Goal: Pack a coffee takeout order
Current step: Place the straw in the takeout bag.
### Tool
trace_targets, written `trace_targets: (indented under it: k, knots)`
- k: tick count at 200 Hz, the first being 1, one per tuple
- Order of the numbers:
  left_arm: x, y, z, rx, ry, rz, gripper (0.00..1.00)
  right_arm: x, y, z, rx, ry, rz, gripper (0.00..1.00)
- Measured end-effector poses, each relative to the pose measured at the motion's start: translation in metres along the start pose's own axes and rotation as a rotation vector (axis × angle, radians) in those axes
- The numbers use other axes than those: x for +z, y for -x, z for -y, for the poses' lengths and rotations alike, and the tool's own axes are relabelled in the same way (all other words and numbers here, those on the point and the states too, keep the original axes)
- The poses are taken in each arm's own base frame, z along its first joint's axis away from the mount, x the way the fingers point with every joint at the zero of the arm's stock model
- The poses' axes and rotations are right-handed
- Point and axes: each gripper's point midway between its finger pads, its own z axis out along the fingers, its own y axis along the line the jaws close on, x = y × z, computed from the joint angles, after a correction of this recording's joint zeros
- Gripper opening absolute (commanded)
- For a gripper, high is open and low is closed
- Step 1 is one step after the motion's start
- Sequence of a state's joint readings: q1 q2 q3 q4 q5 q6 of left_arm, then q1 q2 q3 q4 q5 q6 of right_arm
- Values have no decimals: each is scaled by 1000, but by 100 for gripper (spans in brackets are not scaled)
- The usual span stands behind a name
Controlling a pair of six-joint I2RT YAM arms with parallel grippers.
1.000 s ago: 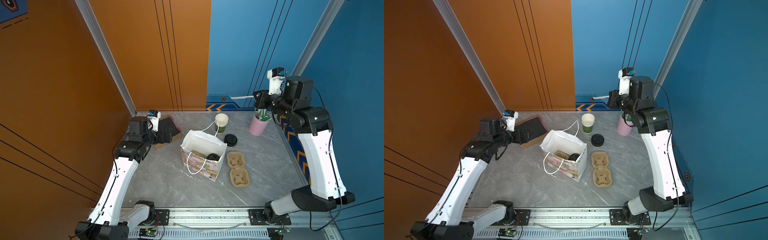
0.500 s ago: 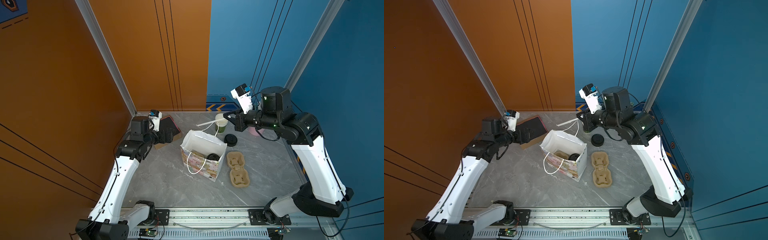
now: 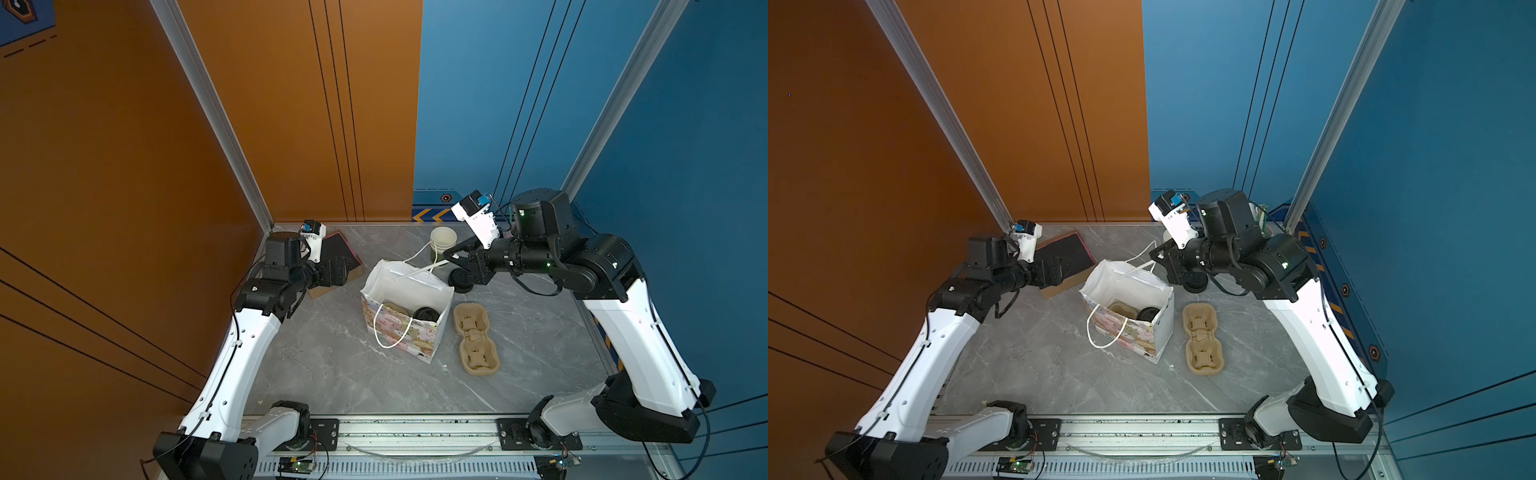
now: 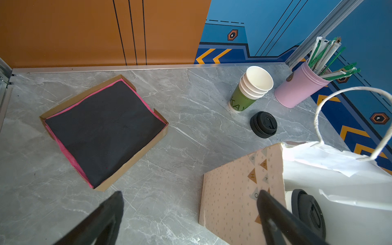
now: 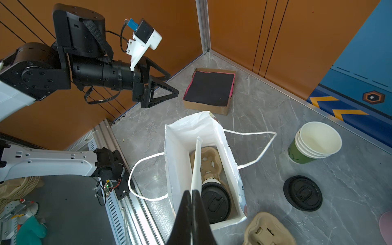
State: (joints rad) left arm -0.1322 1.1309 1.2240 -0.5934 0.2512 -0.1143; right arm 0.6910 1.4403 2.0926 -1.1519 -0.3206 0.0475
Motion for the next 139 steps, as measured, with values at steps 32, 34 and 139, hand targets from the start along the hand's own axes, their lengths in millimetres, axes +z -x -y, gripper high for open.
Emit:
trace_targets:
  k: [32,34,139]
  knots:
    - [1,-1,-1,-8,5,-4,98,18,-12,-8,-27,21,-61,0]
    - [2,-1,-1,-8,6,-4,98,19,-13,-8,-28,22,-65,0]
    - [9,-4,-6,-33,20,-24,98,136,-78,6,-48,-9,-366,5]
